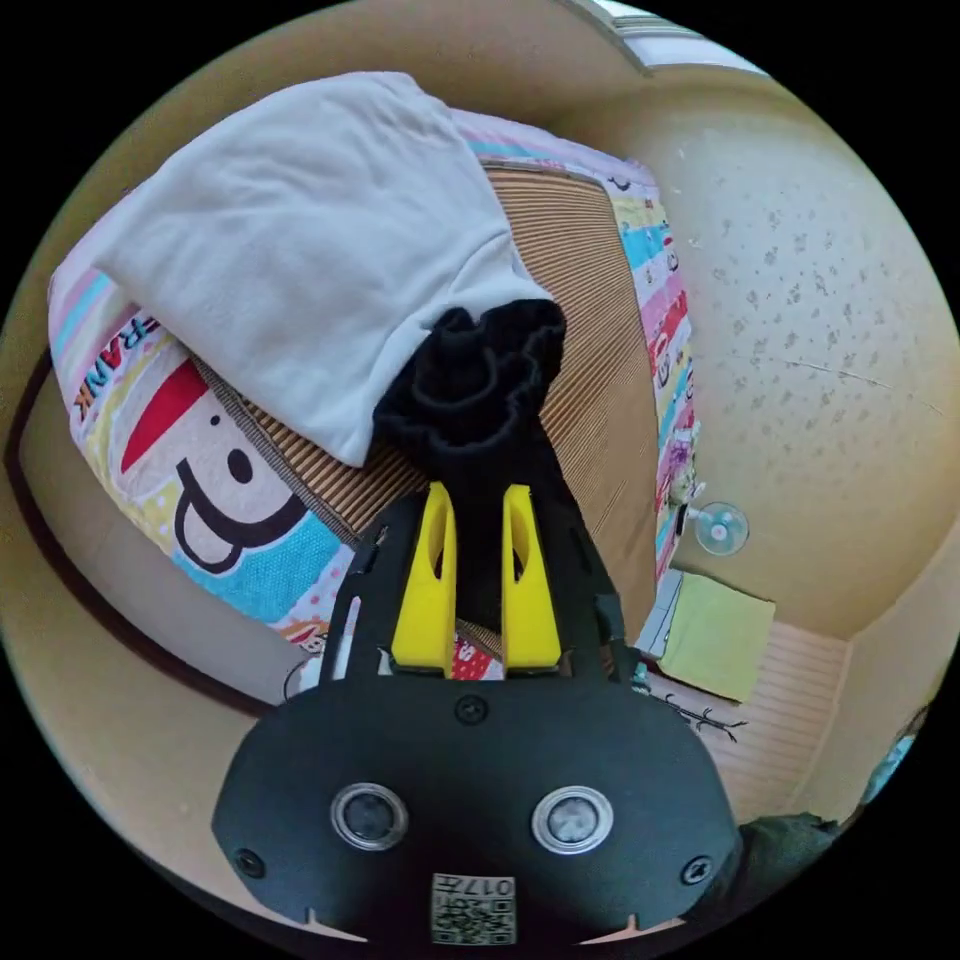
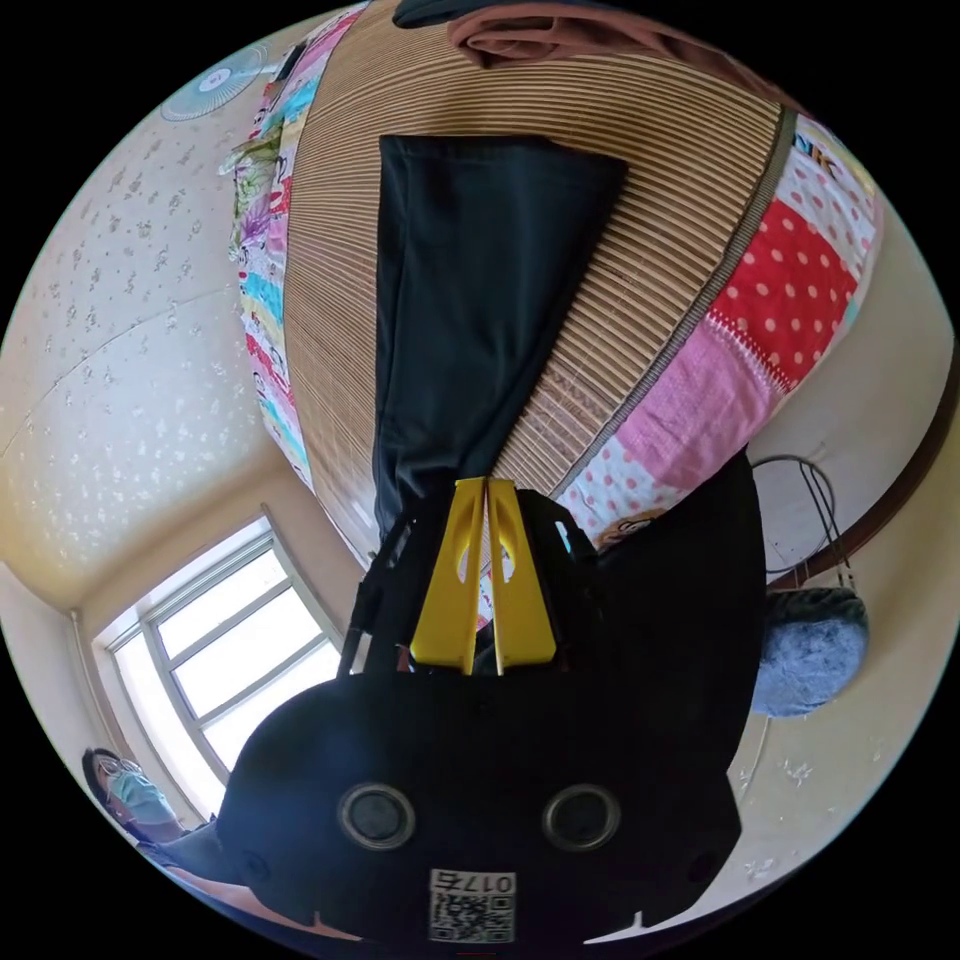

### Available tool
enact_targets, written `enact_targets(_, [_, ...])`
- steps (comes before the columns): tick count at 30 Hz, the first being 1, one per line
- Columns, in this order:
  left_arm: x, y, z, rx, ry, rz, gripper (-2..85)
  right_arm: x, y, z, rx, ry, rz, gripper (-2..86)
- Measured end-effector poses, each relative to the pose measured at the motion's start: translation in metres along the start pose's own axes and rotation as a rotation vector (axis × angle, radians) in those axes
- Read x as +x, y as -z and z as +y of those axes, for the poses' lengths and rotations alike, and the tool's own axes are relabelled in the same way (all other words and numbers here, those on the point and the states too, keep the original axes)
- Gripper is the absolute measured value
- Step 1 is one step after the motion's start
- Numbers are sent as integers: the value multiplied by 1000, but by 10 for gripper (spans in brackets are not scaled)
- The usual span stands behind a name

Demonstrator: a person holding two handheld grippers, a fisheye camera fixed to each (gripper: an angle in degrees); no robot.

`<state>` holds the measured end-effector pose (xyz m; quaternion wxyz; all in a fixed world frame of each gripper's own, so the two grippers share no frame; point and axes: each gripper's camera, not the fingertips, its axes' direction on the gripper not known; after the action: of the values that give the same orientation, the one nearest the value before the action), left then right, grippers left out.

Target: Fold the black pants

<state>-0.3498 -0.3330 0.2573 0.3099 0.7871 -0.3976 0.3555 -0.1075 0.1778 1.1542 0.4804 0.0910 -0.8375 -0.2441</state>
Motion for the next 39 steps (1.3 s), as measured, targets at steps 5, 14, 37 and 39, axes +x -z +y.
enact_targets(5, [91, -25, 26, -5, -363, 138, 72, 7, 32, 0, 10, 14, 6, 3])
enact_targets(14, [252, -202, 170, -460, -985, 80, 109, 46, 86, 12, 95, -106, -126, 2])
enact_targets(37, [-42, -342, 54, -590, -163, 362, 78, -23, 88, -20, -248, 211, -79, 3])
enact_targets(39, [-24, -332, 56, -574, -271, 433, 76, -74, 55, -23, -346, 352, -6, 3])
